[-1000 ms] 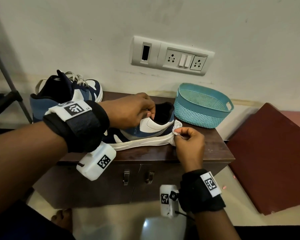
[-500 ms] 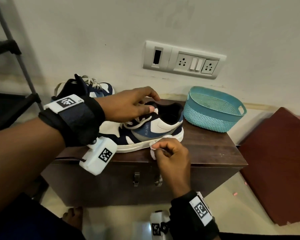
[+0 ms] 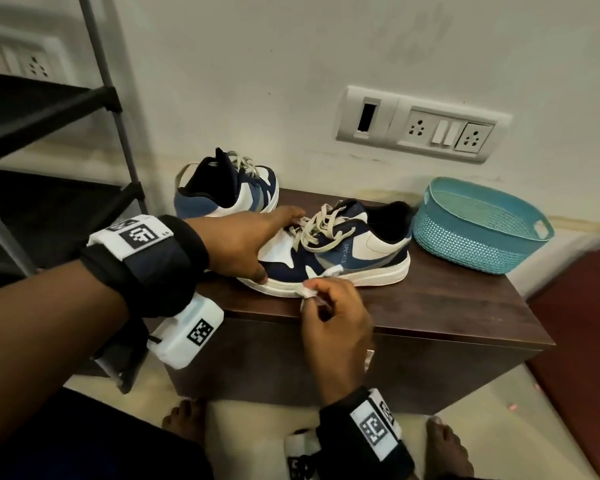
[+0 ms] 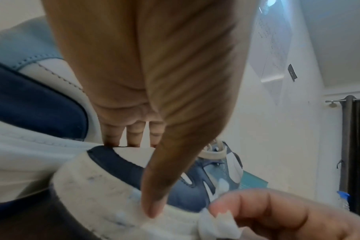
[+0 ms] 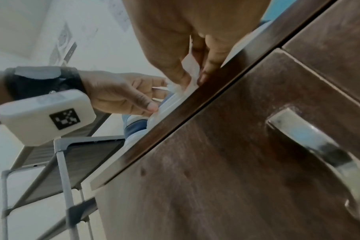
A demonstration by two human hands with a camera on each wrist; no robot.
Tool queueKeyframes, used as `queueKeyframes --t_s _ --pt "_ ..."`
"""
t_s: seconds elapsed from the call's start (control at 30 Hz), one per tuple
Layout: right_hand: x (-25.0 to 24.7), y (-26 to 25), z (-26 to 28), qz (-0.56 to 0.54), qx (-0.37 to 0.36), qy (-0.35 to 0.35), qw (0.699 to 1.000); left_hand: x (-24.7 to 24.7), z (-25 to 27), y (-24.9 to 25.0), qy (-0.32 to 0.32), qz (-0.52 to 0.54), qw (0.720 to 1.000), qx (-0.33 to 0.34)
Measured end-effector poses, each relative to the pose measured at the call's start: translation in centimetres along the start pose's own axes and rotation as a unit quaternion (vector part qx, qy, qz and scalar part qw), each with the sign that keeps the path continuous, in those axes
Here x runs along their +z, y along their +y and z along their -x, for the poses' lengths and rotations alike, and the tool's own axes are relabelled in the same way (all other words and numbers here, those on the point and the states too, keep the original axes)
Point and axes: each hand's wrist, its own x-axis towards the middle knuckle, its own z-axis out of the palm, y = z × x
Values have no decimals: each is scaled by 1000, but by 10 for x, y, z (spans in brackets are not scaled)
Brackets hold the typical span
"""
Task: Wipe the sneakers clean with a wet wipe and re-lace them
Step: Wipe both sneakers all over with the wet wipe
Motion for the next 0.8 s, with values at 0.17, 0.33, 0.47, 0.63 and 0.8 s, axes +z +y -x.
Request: queueKeyframes --t_s 0.17,0.33,0.47,0.63,0.8 --pt "-16 10 -17 38 -40 24 998 2 -2 0 13 -1 1000 1" --pt "-1 -2 -10 33 -36 23 999 2 -6 1 24 -8 1000 15" --pt "0 -6 3 13 -125 -102 987 0 -6 0 19 -9 1000 16" --pt "0 -2 -3 11 -22 33 999 5 -7 3 34 -2 999 17" --pt "-13 -7 5 -45 -29 -15 998 2 -3 6 5 57 998 26"
